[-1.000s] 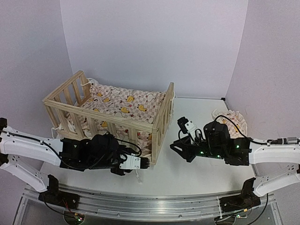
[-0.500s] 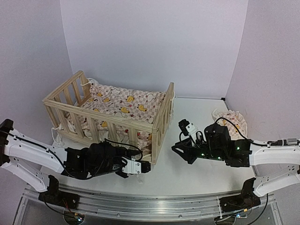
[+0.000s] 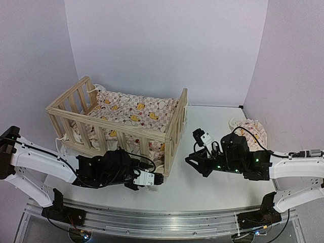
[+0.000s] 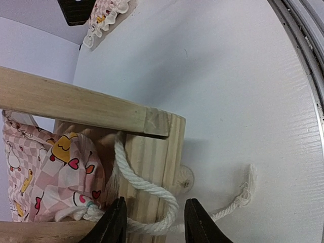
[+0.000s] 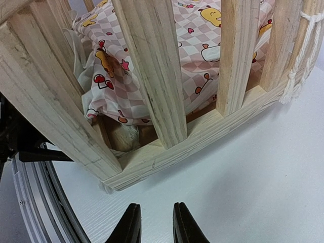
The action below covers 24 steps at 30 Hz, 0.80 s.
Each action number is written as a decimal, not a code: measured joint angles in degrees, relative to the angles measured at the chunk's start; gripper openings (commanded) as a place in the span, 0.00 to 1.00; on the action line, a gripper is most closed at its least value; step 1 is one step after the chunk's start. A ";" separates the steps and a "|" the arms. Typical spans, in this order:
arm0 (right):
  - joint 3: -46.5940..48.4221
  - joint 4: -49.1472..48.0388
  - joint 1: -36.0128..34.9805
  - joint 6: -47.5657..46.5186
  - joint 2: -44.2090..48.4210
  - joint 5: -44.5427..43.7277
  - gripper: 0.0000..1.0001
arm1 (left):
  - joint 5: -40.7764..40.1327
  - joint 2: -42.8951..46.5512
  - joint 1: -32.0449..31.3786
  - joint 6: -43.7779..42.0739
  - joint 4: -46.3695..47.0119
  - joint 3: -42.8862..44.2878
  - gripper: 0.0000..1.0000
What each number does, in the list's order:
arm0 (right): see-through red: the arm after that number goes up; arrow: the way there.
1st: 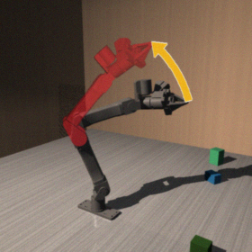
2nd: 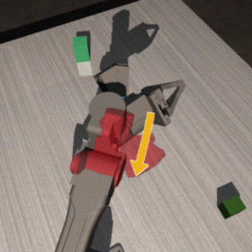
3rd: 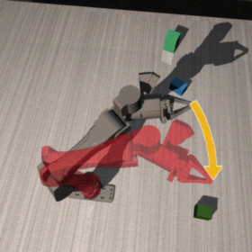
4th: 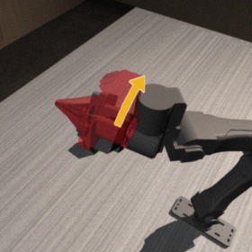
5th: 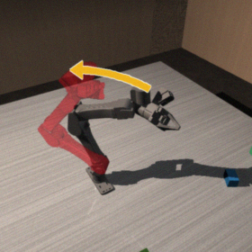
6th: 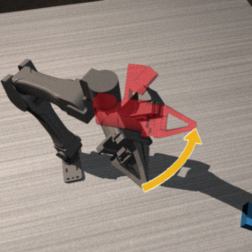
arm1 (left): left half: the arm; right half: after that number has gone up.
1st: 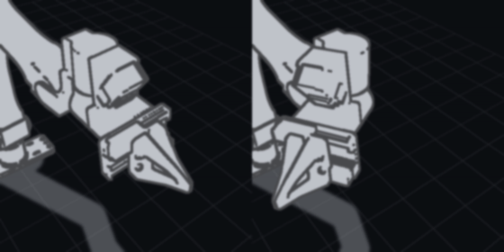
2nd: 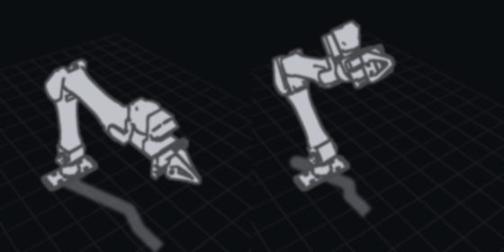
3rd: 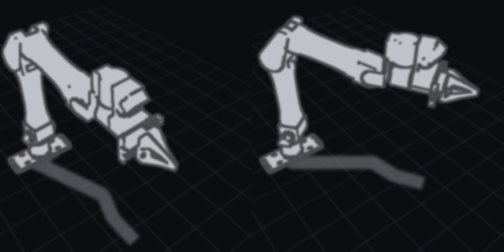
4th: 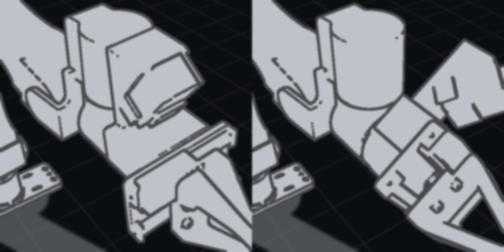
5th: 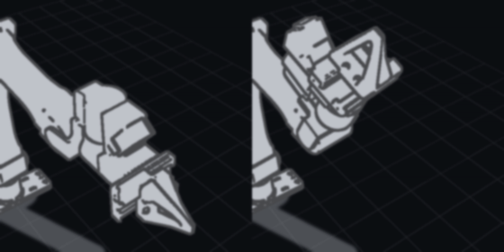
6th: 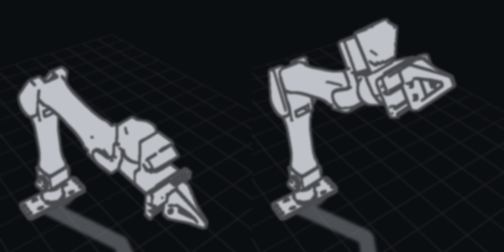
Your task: Set up the pet bed
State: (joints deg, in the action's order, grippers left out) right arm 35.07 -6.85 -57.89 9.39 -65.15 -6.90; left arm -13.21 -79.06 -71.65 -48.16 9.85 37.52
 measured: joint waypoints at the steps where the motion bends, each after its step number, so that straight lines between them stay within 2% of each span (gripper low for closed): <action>1: 0.00 0.00 0.00 -0.09 -0.02 0.00 0.24 | 0.10 -0.46 0.03 -0.16 -0.05 0.00 0.40; 4: 0.00 -0.04 0.00 -0.14 -0.25 0.00 0.24 | 0.15 -2.34 0.02 -1.13 0.20 1.18 0.39; 6: 0.00 -0.04 0.00 -0.15 -0.44 0.00 0.24 | 0.07 -3.15 0.02 -1.72 0.68 1.65 0.34; 9: 0.00 -0.08 0.00 -0.15 -0.54 0.02 0.24 | -0.19 -3.72 0.30 -2.80 1.73 1.86 0.24; 11: 0.00 -0.15 0.02 -0.15 -0.54 0.01 0.24 | -0.13 -3.74 0.70 -3.13 2.26 1.97 0.12; 14: 0.00 -0.34 0.09 -0.15 -0.55 0.06 0.24 | 0.05 -3.80 1.42 -3.06 2.72 2.47 0.00; 24: 0.07 -1.70 2.04 -0.22 -3.55 5.14 0.21 | 0.29 -3.90 2.58 -2.40 2.04 4.66 0.00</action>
State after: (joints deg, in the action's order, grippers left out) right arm 35.14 -8.55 -55.85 9.17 -68.70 -1.76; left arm -12.91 -82.96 -69.07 -50.56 11.89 42.18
